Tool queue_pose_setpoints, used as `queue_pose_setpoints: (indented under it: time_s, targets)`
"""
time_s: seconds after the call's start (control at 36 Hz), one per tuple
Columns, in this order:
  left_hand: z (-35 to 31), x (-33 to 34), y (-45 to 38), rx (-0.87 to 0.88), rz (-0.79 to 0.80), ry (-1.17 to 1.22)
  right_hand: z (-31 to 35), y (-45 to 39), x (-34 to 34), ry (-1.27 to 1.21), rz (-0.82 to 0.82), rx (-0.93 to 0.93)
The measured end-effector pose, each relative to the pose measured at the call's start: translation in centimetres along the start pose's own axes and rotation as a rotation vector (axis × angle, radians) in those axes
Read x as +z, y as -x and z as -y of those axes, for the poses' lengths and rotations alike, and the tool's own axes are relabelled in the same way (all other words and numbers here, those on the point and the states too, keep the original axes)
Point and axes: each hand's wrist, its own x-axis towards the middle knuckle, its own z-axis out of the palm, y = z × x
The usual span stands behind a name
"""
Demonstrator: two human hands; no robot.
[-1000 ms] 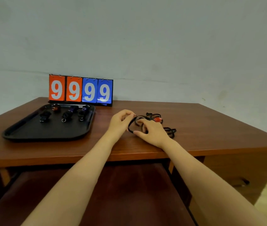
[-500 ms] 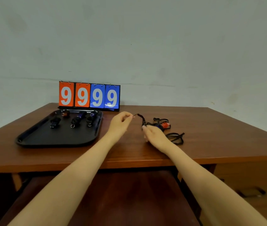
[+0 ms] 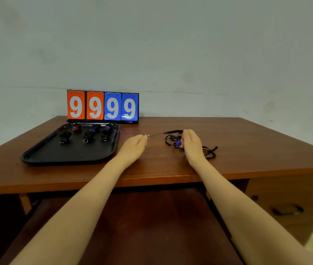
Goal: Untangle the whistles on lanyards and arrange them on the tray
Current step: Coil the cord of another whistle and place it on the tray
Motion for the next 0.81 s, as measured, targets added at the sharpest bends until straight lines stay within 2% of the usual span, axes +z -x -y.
queue_pose_setpoints:
  time_s: [0.08, 0.14, 0.17, 0.19, 0.28, 0.33, 0.47, 0.67, 0.81]
  targets:
    - [-0.8, -0.5, -0.1, -0.305, 0.013, 0.506, 0.0, -0.2, 0.3, 0.102, 0.053, 0.006]
    - [-0.8, -0.9, 0.1, -0.381, -0.019, 0.711, -0.1, -0.3, 0.4, 0.216, 0.089, -0.041]
    - [-0.6, -1.1, 0.2, -0.361, -0.013, 0.773, -0.2, -0.4, 0.6, 0.269, 0.111, -0.068]
    - [-0.5, -1.1, 0.2, -0.311, 0.005, 0.793, -0.3, -0.6, 0.8, 0.318, 0.13, -0.084]
    - [-0.4, 0.0, -0.2, -0.123, 0.062, 0.655, -0.5, -1.4, 1.3, 0.434, 0.151, -0.101]
    - [-0.5, 1.0, -1.2, -0.078, 0.057, 0.641, -0.7, -2.3, 1.7, 0.475, 0.151, -0.114]
    - [-1.3, 1.8, -4.9, -0.142, -0.059, 0.782, -1.3, -4.0, 2.9, 0.598, 0.238, -0.172]
    - [0.3, 2.2, -8.4, -0.182, -0.246, 0.748, -2.7, -6.8, 4.2, 0.765, 0.373, -0.316]
    - [2.0, 2.6, -9.7, -0.257, -0.275, 0.895, -3.1, -8.9, 5.3, 0.818, 0.46, -0.373]
